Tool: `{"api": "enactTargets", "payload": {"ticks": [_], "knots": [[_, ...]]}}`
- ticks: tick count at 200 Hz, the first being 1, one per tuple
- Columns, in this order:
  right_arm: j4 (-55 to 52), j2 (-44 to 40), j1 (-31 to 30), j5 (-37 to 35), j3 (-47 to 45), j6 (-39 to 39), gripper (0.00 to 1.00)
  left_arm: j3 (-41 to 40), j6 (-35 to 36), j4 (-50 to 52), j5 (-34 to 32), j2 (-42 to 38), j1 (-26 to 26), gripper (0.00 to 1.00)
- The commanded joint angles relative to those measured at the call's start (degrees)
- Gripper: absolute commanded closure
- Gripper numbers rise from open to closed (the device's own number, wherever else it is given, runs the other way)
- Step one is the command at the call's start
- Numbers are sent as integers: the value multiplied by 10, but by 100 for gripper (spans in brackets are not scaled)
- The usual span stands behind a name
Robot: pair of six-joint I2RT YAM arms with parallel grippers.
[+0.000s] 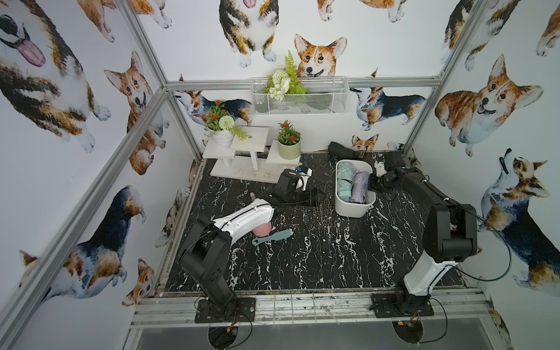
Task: Put the umbrella into the storage box
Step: Move the storage box to the center of the board.
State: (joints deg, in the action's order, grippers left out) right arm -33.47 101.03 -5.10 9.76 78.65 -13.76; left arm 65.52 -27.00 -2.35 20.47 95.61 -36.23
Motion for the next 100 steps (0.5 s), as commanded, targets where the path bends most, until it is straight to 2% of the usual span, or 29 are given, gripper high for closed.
{"api": "enactTargets", "payload": {"ticks": [1,13,20,41,56,66,100], "knots": [[17,20,-21,55,24,-3,89,-12,3,9,-17,-21,7,22],[17,31,-29,71,35,-6,87,-19,1,7,-20,-24,12,22],[17,34,-33,73,40,-9,81,-23,0,7,-21,-27,16,22],[15,34,-37,64,54,-16,47,-29,0,8,-19,-28,22,22],[20,23,-35,40,62,-12,30,-31,0,8,-17,-28,25,22],[23,16,-28,38,69,-8,25,-31,1,8,-16,-27,26,22],[56,-4,30,78,81,-19,23,-26,4,7,-11,-18,27,22]]}}
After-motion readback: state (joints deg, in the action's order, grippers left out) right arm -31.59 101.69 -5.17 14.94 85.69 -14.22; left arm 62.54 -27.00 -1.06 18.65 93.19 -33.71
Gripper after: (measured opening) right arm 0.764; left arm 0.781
